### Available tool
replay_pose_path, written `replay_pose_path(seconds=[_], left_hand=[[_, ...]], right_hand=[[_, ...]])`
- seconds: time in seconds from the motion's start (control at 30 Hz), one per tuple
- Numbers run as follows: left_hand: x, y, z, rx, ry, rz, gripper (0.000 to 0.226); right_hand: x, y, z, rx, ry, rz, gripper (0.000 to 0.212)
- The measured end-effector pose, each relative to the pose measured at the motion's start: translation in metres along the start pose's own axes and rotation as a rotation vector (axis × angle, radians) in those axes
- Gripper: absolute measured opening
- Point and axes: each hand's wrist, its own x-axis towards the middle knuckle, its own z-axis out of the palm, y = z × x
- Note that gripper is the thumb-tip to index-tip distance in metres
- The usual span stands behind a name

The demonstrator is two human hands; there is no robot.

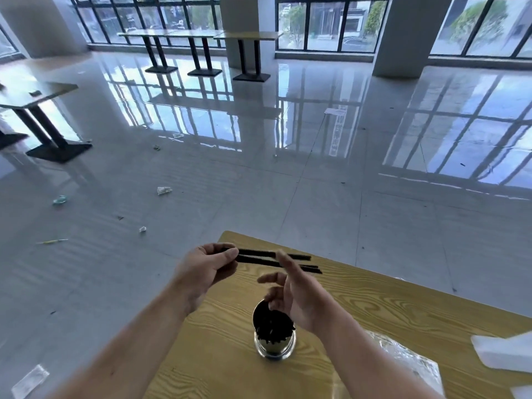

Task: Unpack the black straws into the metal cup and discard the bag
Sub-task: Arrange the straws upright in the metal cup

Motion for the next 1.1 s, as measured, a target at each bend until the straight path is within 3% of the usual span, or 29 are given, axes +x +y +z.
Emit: replay_pose_path(seconds=[0.1, 0.17, 0.27, 0.4, 0.5, 0.6, 0.7, 0.77, 0.97, 1.1], left_hand=[[0.015, -0.025, -0.002, -0.035, -0.089, -0.141, 0.008], [0.024, -0.039, -0.003, 0.025, -0.170, -0.222, 0.009], [0.041, -0.051, -0.002, 0.258, -0.282, -0.259, 0.011], [0.058, -0.058, -0.001, 0.793, -0.348, -0.029, 0.014], [0.053, -0.063, 0.001, 1.084, -0.529, 0.085, 0.013], [0.042, -0.074, -0.002, 1.284, -0.688, 0.185, 0.019], [0.035, -0.092, -0.009, 1.340, -0.799, 0.330, 0.055], [0.032, -0.103, -0.011, 1.376, -0.833, 0.423, 0.065], [0.031, -0.124, -0.002, 1.462, -0.758, 0.648, 0.029], [0.030, -0.119, -0.002, 1.487, -0.722, 0.732, 0.021]], right_hand=[[0.000, -0.012, -0.006, 0.170, 0.096, -0.100, 0.044], [-0.001, -0.019, -0.006, 0.049, 0.241, -0.177, 0.029], [-0.005, -0.023, -0.007, -0.206, 0.415, -0.284, 0.029], [-0.015, -0.013, -0.011, -0.529, 0.544, -0.388, 0.030], [-0.017, 0.009, -0.006, -0.818, 0.585, -0.370, 0.038], [-0.012, 0.032, 0.003, -0.946, 0.564, -0.309, 0.028], [-0.013, 0.046, 0.004, -1.013, 0.582, -0.215, 0.028], [-0.019, 0.053, -0.001, -0.986, 0.652, -0.250, 0.030], [-0.040, 0.083, -0.012, -0.884, 0.736, -0.266, 0.013], [-0.051, 0.093, -0.013, -0.867, 0.744, -0.282, 0.006]])
